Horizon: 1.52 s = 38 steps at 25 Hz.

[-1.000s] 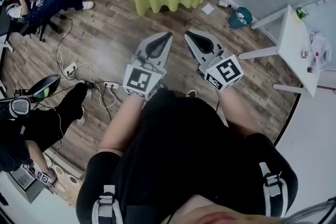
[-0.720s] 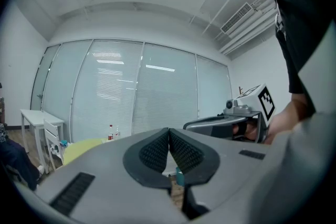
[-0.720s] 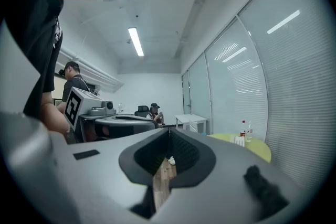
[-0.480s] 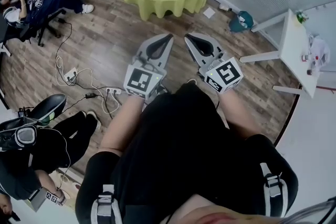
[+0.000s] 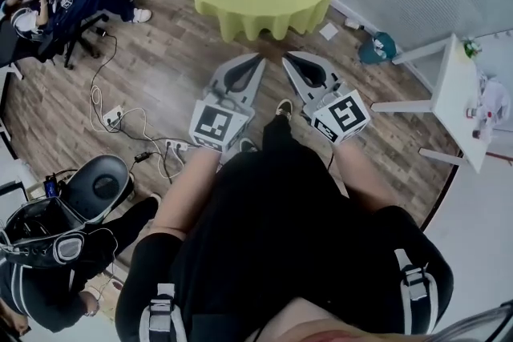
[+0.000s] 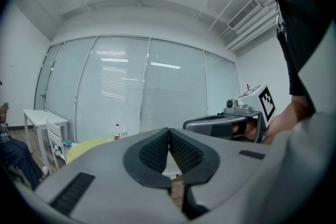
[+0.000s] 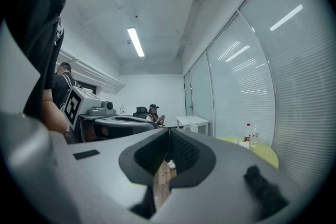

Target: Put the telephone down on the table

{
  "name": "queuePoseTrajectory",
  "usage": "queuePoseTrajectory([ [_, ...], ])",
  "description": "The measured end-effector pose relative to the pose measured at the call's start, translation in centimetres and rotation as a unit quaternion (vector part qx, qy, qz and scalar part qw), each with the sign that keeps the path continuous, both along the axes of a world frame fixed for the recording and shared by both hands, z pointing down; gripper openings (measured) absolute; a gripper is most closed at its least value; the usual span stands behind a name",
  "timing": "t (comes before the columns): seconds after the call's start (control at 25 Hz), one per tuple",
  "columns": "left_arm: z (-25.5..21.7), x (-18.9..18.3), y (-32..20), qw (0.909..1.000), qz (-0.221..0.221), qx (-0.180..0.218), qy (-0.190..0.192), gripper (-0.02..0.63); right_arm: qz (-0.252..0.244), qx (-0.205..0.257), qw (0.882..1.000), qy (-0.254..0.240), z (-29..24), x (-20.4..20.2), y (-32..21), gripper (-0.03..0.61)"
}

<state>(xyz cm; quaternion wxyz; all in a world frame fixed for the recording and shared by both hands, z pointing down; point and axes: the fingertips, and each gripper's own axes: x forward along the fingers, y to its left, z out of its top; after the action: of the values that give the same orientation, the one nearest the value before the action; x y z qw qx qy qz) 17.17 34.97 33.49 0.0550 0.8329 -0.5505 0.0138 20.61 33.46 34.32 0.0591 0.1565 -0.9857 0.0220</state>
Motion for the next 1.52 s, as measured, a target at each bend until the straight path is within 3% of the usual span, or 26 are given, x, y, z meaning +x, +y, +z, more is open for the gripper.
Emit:
queuePoseTrajectory([
  [0.2,-0.6,-2.3,-6.0,1.0,-0.007,-0.004,0.001,0.012,-0.009,-0.003,1.0,0.001,-0.6,-2.3,-6.0,0.018],
  [0.76,0.1,1.0,-15.9,0.9995,-0.029,-0.009,-0.005,0.012,-0.022,-0.008,1.0,-0.015,-0.5,1.3,-16.1,0.018],
  [1.2,0.8,3.2,-20.2,0.9982,-0.055,-0.021,-0.015,0.012,-0.052,-0.016,0.998,-0.026,0.3,3.4,-20.6,0.017],
  [1.52,1.1,2.3,-22.3,0.9979,-0.061,-0.018,-0.013,0.012,-0.06,-0.016,0.998,-0.024,0.7,2.5,-22.8,0.017],
])
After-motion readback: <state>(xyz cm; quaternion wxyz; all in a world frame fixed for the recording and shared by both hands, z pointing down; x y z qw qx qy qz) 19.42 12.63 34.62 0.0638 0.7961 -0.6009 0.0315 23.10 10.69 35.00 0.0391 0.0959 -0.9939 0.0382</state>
